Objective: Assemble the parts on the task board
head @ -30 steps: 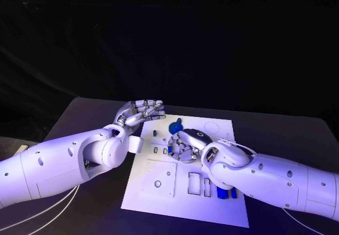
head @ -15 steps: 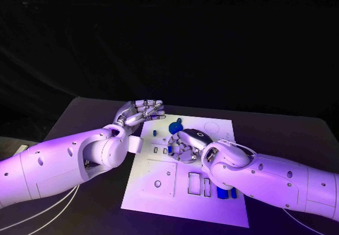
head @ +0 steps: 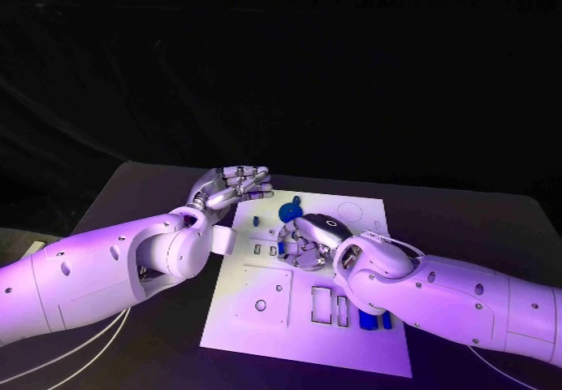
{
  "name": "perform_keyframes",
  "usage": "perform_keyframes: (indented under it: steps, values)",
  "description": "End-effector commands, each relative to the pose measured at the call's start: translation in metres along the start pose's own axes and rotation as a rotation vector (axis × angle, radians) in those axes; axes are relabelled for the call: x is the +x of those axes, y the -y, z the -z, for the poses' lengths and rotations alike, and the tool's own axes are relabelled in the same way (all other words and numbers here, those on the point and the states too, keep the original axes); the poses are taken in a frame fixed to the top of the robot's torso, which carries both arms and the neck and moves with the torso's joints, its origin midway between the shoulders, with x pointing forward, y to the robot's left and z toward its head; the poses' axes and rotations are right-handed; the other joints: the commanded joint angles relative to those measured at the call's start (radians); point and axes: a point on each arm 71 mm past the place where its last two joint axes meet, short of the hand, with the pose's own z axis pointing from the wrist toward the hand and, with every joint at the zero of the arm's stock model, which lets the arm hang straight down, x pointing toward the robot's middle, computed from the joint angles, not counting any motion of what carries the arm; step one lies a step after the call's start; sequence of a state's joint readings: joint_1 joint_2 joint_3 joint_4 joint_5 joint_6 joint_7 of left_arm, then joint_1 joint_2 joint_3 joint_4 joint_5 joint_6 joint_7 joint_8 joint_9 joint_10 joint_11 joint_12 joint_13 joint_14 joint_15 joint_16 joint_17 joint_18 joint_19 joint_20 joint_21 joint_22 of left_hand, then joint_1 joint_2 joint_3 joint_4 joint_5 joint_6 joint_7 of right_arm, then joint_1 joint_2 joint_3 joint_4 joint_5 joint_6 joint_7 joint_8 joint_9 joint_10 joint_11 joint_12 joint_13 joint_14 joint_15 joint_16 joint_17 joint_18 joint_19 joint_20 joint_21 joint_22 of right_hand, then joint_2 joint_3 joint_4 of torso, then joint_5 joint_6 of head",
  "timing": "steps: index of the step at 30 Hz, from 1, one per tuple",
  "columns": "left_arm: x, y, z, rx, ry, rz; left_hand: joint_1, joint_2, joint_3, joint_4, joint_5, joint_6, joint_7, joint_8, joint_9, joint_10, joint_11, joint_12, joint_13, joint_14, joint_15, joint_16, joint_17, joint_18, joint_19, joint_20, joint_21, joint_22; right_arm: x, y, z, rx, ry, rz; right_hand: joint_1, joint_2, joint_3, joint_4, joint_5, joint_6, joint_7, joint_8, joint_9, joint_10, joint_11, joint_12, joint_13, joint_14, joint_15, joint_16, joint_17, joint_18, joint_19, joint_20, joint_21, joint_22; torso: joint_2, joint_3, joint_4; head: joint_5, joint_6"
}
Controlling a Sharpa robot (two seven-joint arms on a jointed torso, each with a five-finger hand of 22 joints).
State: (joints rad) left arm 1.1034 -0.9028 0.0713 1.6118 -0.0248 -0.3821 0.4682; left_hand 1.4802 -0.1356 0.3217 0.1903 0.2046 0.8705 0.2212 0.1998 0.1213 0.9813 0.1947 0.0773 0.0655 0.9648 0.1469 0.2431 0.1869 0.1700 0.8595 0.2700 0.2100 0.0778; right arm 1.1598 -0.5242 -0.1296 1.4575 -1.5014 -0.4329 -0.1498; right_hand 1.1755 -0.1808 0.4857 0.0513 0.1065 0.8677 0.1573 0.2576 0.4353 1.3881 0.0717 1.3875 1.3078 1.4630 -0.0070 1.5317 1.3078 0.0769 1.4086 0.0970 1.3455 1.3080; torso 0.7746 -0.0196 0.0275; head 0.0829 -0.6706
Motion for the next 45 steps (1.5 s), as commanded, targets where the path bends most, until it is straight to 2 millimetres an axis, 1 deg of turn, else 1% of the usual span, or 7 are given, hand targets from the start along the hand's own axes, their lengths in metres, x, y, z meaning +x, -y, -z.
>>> perform_keyframes:
  steps: [1, 14, 22, 34, 38, 43, 45]
  values:
    - [0.002, 0.001, 0.0, 0.005, -0.016, 0.01, -0.004, -0.004, 0.005, 0.001, -0.002, 0.002, 0.027, -0.003, -0.001, 0.006, 0.001, -0.007, 0.0, 0.0, 0.005, -0.006, 0.001, 0.014, 0.006, 0.0, -0.002, -0.001, 0.002, 0.001, 0.001, 0.005, -0.003, 0.005, -0.005, -0.008, -0.012, 0.0, -0.006, -0.009, 0.002, -0.008, -0.002, -0.006, 0.003, -0.006, 0.025, 0.079, 0.008, 0.0, 0.126, -0.01, 0.0, 0.007, -0.007, 0.01, 0.0, 0.0001, 0.0001, 0.0, 0.001]
    - [0.002, 0.001, 0.0, 0.003, -0.015, 0.01, -0.004, -0.004, 0.005, 0.001, -0.002, 0.002, 0.027, -0.003, -0.001, 0.006, 0.001, -0.007, 0.0, 0.0, 0.005, -0.006, 0.001, 0.014, 0.006, 0.0, -0.002, -0.001, -0.002, 0.002, 0.003, -0.003, 0.034, -0.007, -0.018, -0.017, -0.042, 0.018, -0.01, -0.023, 0.005, -0.022, -0.006, -0.017, 0.007, -0.015, 0.016, 0.077, 0.011, -0.001, 0.122, -0.008, -0.004, 0.011, -0.015, 0.005, 0.0, 0.0003, 0.0011, -0.002, 0.003]
    - [-0.002, -0.001, -0.001, -0.016, -0.026, -0.028, -0.011, -0.008, 0.007, 0.002, -0.003, 0.004, 0.027, -0.004, -0.002, 0.009, 0.0, -0.007, 0.0, 0.01, 0.003, -0.003, 0.005, 0.015, 0.012, -0.001, 0.0, -0.001, -0.014, 0.006, 0.015, -0.03, 0.104, -0.062, -0.019, -0.028, -0.117, 0.053, 0.035, -0.11, 0.035, -0.093, -0.027, -0.074, 0.034, -0.062, -0.042, 0.074, 0.034, -0.005, 0.112, -0.003, -0.019, 0.029, -0.04, -0.016, -0.002, 0.0011, -0.0001, -0.004, 0.006]
    - [-0.01, -0.018, 0.0, -0.231, -0.165, -0.22, -0.063, -0.036, 0.001, 0.054, -0.006, 0.065, -0.027, 0.046, 0.019, 0.23, -0.079, 0.113, 0.05, 0.254, -0.095, 0.296, 0.173, 0.015, 0.231, -0.098, 0.146, 0.058, -0.066, 0.041, 0.046, -0.074, 0.216, -0.374, 0.033, 0.01, -0.141, 0.065, 0.079, -0.077, 0.032, -0.095, -0.018, -0.099, 0.031, -0.075, -0.064, 0.059, 0.033, -0.026, 0.057, 0.014, -0.06, 0.033, -0.106, -0.074, -0.024, 0.0083, -0.0128, -0.003, 0.007]
    - [-0.011, -0.023, 0.002, -0.318, -0.232, -0.329, -0.067, -0.027, -0.012, 0.058, -0.006, 0.07, -0.05, 0.08, 0.034, 0.259, -0.098, 0.174, 0.086, 0.369, -0.123, 0.464, 0.265, 0.007, 0.332, -0.147, 0.229, 0.098, -0.086, 0.06, 0.058, -0.025, 0.259, -0.419, 0.036, 0.015, -0.142, 0.068, 0.099, -0.063, 0.028, -0.089, -0.014, -0.099, 0.028, -0.074, -0.066, 0.06, 0.03, -0.026, 0.06, 0.013, -0.057, 0.03, -0.105, -0.071, -0.035, 0.0121, -0.016, 0.0, 0.001]
    - [-0.011, -0.024, -0.002, -0.458, -0.307, -0.524, -0.219, 0.01, -0.091, 0.085, -0.007, 0.05, -0.083, 0.219, 0.104, 0.217, -0.137, 0.459, 0.29, 0.469, -0.157, 1.045, 0.874, 0.005, 0.418, -0.185, 0.424, 0.211, -0.106, 0.081, 0.073, 0.024, 0.304, -0.414, 0.037, 0.015, -0.146, 0.071, 0.111, -0.05, 0.024, -0.082, -0.01, -0.099, 0.024, -0.075, -0.067, 0.061, 0.027, -0.025, 0.063, 0.012, -0.054, 0.028, -0.103, -0.068, -0.046, 0.0141, -0.0192, 0.003, -0.006]
    - [-0.011, -0.025, -0.002, -0.509, -0.325, -0.605, -0.25, 0.016, -0.104, 0.102, -0.007, 0.028, -0.092, 0.275, 0.137, 0.173, -0.146, 0.556, 0.362, 0.483, -0.166, 1.107, 0.951, 0.01, 0.416, -0.203, 0.485, 0.25, -0.111, 0.088, 0.077, 0.041, 0.315, -0.41, 0.038, 0.015, -0.148, 0.073, 0.12, -0.044, 0.022, -0.078, -0.008, -0.099, 0.022, -0.075, -0.068, 0.061, 0.025, -0.026, 0.062, 0.011, -0.052, 0.026, -0.102, -0.067, -0.049, 0.0171, -0.0223, 0.008, -0.008]
